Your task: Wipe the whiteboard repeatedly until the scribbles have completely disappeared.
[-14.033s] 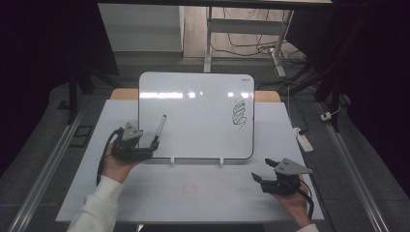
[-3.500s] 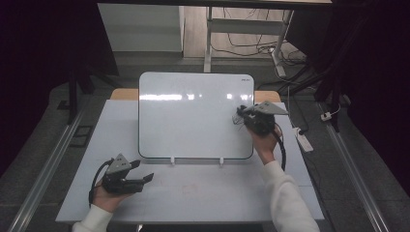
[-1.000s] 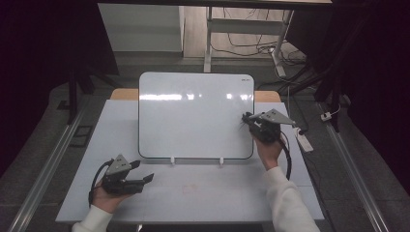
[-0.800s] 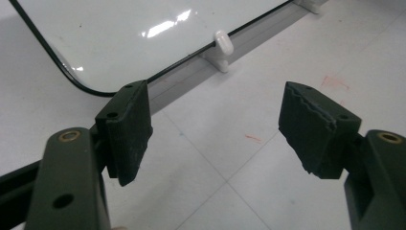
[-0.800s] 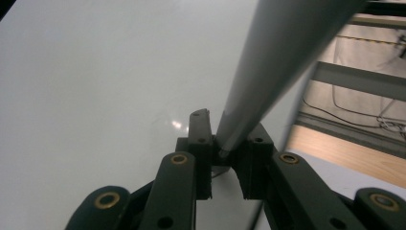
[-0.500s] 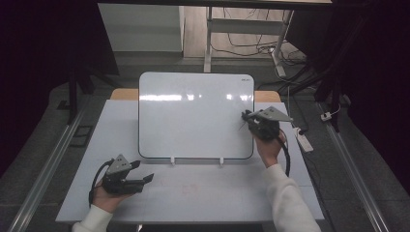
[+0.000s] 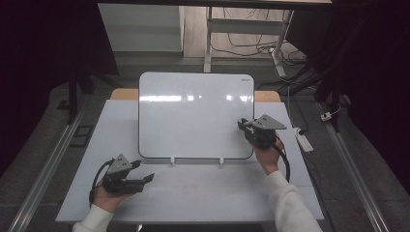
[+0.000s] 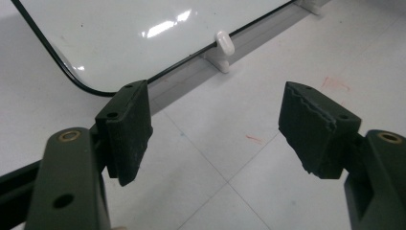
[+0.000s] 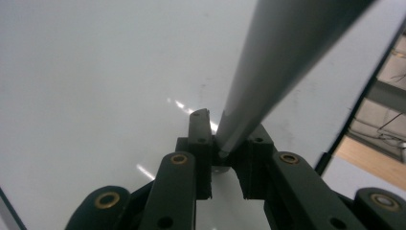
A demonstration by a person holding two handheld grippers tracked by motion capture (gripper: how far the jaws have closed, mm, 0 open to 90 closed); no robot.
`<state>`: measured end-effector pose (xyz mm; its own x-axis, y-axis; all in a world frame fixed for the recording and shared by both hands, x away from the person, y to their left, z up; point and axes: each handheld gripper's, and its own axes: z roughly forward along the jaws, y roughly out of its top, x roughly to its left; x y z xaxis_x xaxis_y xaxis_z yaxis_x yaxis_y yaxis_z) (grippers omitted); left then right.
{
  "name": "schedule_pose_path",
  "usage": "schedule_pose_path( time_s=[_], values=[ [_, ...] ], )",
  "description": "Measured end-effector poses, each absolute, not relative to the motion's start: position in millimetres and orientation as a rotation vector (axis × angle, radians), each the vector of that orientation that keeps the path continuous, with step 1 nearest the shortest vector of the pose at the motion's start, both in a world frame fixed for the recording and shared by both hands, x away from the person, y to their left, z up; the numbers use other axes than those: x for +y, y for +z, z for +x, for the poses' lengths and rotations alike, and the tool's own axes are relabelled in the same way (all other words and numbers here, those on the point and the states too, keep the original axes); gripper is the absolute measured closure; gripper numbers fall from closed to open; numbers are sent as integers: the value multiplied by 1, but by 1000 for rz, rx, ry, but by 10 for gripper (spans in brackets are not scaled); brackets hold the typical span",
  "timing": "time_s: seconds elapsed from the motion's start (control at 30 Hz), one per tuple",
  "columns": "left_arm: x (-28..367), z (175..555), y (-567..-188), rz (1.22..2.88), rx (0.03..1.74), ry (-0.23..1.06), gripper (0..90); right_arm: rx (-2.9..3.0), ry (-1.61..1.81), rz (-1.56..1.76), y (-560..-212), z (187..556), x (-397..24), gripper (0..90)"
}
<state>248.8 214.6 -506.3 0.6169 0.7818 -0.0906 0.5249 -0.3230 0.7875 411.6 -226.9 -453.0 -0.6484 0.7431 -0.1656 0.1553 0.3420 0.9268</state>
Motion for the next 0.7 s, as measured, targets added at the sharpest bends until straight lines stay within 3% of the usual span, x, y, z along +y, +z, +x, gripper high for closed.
schedule_pose_path(
  time_s=[0.1, 0.27, 0.4, 0.57, 0.7],
  values=[
    [214, 247, -505, 2005, 1020, 395, 278, 1920, 1376, 918, -448, 421, -246, 780],
    [216, 249, -506, 2002, 1031, 392, 277, 2054, 1298, 753, -457, 407, -228, 781],
    [214, 247, -505, 2005, 1020, 394, 278, 1974, 1380, 891, -452, 416, -244, 780],
    [215, 249, -506, 2002, 1029, 390, 277, 2100, 1270, 713, -461, 401, -220, 780],
    [215, 247, -504, 2001, 1020, 397, 278, 1993, 1380, 884, -456, 411, -239, 780]
  ],
)
